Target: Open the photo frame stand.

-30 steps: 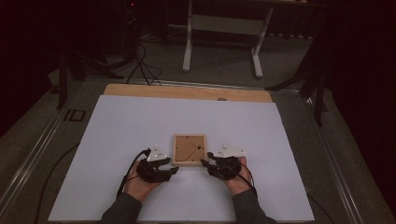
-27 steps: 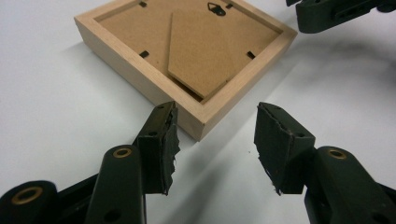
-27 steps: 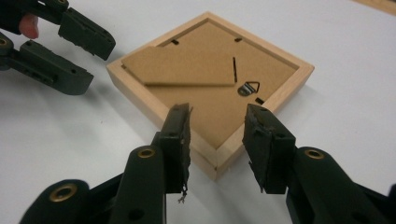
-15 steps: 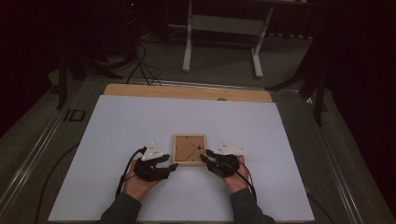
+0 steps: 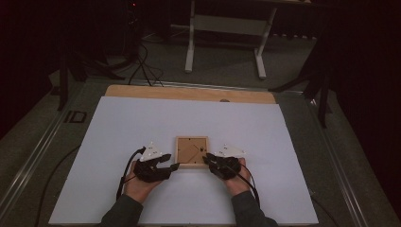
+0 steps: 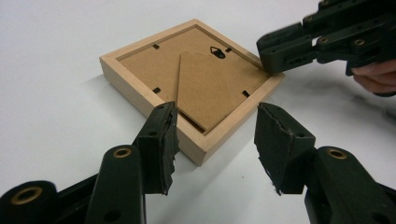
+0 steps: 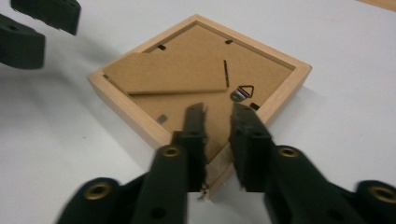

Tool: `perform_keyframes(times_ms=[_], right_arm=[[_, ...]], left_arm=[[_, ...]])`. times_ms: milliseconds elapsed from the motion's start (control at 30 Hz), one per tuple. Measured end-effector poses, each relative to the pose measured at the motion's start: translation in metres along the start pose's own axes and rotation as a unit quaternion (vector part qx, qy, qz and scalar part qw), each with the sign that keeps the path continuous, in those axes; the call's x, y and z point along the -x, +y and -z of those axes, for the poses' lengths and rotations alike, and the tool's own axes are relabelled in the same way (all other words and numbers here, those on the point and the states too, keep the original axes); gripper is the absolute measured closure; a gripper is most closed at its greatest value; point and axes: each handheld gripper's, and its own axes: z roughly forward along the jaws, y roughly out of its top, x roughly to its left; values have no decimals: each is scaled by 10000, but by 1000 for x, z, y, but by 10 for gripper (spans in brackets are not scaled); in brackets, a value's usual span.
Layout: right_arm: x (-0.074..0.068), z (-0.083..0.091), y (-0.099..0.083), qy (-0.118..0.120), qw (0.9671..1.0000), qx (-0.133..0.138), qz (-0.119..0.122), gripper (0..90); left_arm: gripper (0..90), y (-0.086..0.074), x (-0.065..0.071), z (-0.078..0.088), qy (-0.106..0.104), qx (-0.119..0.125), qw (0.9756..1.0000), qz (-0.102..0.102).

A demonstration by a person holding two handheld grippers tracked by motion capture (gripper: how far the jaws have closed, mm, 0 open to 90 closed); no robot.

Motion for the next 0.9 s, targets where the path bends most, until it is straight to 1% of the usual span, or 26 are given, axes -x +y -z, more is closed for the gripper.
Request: perform_keyframes(times_ms=[133,200,233,433,467,567,700,900], right_arm=[[0,-1,-1,-37,10000,-18,-4,862],[0,-1,-1,-43,10000,-22,-7,874],[0,-1,-2,-50,10000,-23,-13,892],[-1,-2,-2,-20,10000,-21,-4,895],[-4,-4,-2,-19,10000,-38,37,895],[-5,-4,-2,-31,10000,-53,61,895],[-7,-4,-2,-55,9999,-55,119,895],[-8,-1,-3,-97,9998,-61,161,895]], left_arm=[[490,3,0,1,-16,57,10000,26],[490,4,0,2,-22,87,10000,21],[490,6,1,4,10,126,9999,-7],[499,11,-1,5,30,190,9998,68],[508,13,-2,5,6,210,9997,126],[520,14,-3,4,6,174,9998,101],[530,19,-1,-3,3,98,9999,37],[534,25,3,-14,105,-58,9998,-177]])
